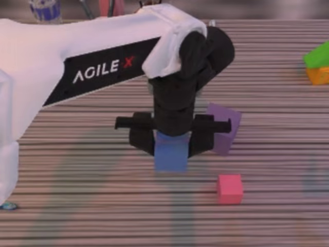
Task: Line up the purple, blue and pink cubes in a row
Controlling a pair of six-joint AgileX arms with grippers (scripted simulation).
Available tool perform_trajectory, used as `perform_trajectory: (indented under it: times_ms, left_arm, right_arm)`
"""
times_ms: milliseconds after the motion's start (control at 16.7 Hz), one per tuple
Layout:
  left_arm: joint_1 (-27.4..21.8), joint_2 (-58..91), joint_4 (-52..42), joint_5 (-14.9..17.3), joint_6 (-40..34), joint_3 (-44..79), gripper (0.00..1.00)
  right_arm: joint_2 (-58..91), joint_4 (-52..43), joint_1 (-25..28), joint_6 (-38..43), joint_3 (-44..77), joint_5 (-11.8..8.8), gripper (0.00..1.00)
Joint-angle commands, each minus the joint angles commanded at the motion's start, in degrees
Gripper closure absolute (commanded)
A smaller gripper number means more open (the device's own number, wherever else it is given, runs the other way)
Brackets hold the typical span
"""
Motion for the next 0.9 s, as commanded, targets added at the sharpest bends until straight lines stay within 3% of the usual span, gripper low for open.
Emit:
perform_trajectory:
  times_ms: [300,660,900]
  left_arm:
    - [-5.2,-0.6,-0.9,-0.4,-10.1,1.0,1.00]
    - [-5.1,-0.3,0.1,-0.3,-10.1,0.2,1.00]
    - [-5.3,1.2,7.0,-0.1,-10.0,-4.7,1.00]
  right_arm:
    - [0.0,0.0,0.0,0.0,0.0,0.0,0.00]
    - [0.0,0.0,0.0,0.0,0.0,0.0,0.00]
    - [0.0,0.0,0.0,0.0,0.0,0.0,0.00]
